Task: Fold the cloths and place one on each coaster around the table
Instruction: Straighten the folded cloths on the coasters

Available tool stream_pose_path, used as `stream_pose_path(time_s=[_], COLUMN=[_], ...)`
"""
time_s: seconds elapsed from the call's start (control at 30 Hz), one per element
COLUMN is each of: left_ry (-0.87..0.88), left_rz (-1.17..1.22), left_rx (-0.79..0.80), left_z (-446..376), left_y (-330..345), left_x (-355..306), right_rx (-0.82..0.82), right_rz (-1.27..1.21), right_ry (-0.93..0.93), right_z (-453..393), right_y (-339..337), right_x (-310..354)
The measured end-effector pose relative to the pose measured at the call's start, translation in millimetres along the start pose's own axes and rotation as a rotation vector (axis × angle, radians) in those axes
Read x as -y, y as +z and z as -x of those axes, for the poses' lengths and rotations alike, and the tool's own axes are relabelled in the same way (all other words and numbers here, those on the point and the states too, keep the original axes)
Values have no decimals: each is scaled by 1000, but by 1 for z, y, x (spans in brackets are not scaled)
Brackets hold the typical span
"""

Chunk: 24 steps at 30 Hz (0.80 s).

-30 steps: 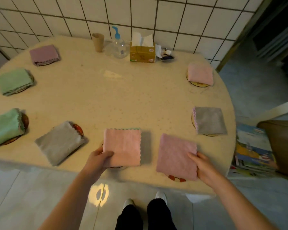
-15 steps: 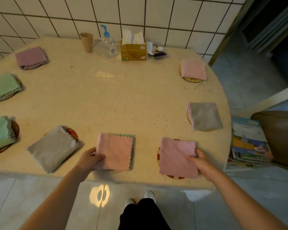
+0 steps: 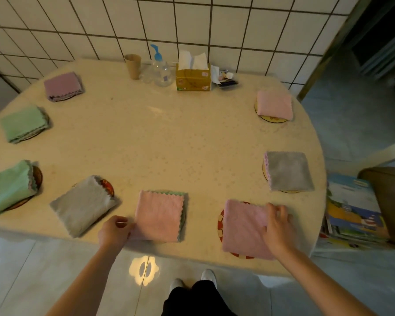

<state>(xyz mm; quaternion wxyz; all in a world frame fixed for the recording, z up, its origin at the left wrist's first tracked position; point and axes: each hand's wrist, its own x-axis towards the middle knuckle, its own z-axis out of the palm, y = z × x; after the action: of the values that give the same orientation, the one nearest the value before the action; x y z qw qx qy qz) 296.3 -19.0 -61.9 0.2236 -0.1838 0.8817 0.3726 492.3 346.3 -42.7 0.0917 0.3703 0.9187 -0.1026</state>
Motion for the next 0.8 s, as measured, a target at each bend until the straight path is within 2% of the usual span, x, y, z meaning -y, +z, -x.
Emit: stream_pose_path(time_s=[0.1,0.27,0.47,0.6,0.7,0.8], left_ry=[-20,29,65,56,-35,-70], left_rz=[30,151,220,283,341,309], left_rx=[-46,-88,-150,-169,-159,-232], left_z=[-5,-13,-56,-97,-136,-164], left_y=[-10,-37,-99,-162,-217,-262], left_x=[6,9,26,51,78,94], right_rx=[-32,50,156,201,265,289], right_rz=[-7,-142,-330,-344,-430,-367], right_ry=[-124,-383,-517,-487,-377,-274], right_z=[-4,-3,-1,8,19,21], right_y=[-10,-4,24,50,61,68], right_x=[32,118,240,319,382,429])
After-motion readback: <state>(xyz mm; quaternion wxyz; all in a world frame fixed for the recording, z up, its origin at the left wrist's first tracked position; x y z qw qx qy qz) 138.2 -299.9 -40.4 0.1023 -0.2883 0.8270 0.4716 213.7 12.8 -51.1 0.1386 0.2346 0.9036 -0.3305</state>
